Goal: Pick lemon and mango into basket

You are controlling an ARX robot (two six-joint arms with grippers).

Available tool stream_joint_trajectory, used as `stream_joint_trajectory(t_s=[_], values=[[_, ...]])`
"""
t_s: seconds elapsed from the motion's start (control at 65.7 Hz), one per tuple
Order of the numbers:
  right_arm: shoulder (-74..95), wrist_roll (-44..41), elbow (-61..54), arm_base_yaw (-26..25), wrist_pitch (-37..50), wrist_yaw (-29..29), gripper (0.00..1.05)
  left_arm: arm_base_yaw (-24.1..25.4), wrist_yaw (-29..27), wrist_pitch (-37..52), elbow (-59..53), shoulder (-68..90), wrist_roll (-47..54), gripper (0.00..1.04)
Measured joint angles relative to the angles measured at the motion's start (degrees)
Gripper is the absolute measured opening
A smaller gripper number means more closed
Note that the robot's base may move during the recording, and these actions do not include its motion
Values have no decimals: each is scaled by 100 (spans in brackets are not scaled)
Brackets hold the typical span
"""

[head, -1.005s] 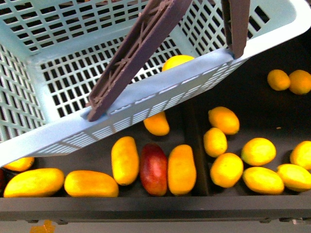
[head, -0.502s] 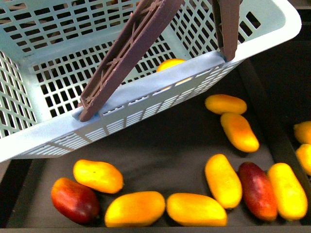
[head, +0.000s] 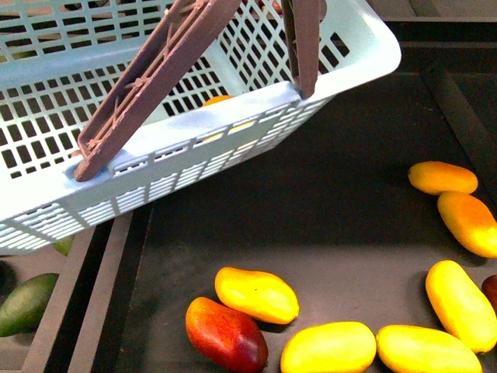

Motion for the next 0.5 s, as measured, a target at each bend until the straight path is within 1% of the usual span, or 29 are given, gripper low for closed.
stream_joint_trajectory(t_s=[0.015,0.061,0.076,0.183,0.259,0.305,0.335,0.411,0.502], values=[[221,7,109,-90,-260,-107,96,-13,11,0,2,0,0,14],[560,-26,192,-212,-345,-269,96,-26,26,0,2,0,0,14],[793,-81,234,-286,-286,-404,96,-31,26,0,2,2,0,14],[1895,-577,553,-595,361,-852,96,-50,74,0,2,7,-20,14],[2697,-1200,931,-728,861,-953,96,-72,76,2,2,7,-13,14],[3130,-1657,1172,-767,1071,-968,96,-74,76,2,2,7,-17,14],[3344,-1810,1298,-785,1167,-968,96,-74,76,0,2,7,-22,14],[4177,-2612,1869,-817,1228,-1043,96,-72,39,0,2,7,-31,14],[5257,-3816,2734,-811,1021,-1189,96,-46,-35,0,2,7,-15,14]])
